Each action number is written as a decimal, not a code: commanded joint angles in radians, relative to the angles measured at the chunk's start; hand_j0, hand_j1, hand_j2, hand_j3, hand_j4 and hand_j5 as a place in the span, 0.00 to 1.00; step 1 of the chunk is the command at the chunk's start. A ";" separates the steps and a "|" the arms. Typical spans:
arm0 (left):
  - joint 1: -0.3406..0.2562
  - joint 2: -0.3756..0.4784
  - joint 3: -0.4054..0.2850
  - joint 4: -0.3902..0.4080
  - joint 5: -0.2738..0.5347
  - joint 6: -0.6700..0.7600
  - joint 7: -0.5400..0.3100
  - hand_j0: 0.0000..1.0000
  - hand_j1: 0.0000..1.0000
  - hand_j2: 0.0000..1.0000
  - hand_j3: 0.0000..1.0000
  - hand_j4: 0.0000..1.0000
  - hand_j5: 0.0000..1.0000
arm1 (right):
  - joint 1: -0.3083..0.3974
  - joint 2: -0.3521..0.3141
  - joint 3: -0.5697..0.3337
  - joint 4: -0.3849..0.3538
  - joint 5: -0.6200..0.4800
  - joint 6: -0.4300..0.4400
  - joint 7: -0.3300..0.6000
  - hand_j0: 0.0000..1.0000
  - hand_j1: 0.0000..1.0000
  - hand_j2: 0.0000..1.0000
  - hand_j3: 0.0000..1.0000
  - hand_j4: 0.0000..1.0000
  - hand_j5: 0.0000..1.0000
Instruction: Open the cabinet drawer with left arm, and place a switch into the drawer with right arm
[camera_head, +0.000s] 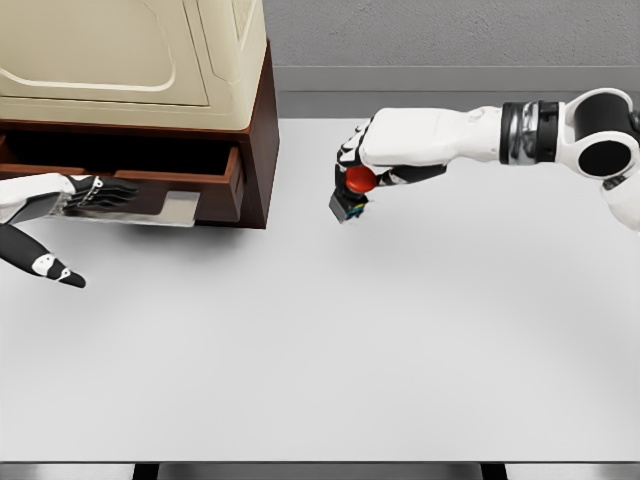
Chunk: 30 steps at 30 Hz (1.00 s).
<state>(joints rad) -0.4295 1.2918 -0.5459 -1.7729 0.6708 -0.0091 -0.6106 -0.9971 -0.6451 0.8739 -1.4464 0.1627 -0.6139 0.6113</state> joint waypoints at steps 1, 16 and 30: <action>0.000 0.018 0.000 0.009 -0.060 0.001 0.000 1.00 1.00 1.00 1.00 1.00 1.00 | 0.000 0.027 0.011 0.001 -0.006 0.003 0.000 0.49 0.49 0.49 0.49 0.49 0.49; 0.011 0.049 -0.005 0.009 0.007 -0.009 0.000 1.00 1.00 1.00 1.00 1.00 1.00 | -0.098 0.099 0.028 0.021 -0.006 0.003 0.000 0.49 0.49 0.49 0.49 0.49 0.49; 0.021 0.087 -0.002 0.009 0.066 -0.009 0.000 1.00 1.00 1.00 1.00 1.00 1.00 | -0.150 0.111 0.028 -0.026 -0.006 0.003 0.000 0.49 0.49 0.49 0.49 0.49 0.49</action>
<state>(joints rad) -0.4065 1.3658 -0.5481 -1.7652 0.7280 -0.0195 -0.6107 -1.1474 -0.5358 0.9026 -1.4688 0.1623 -0.6140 0.6113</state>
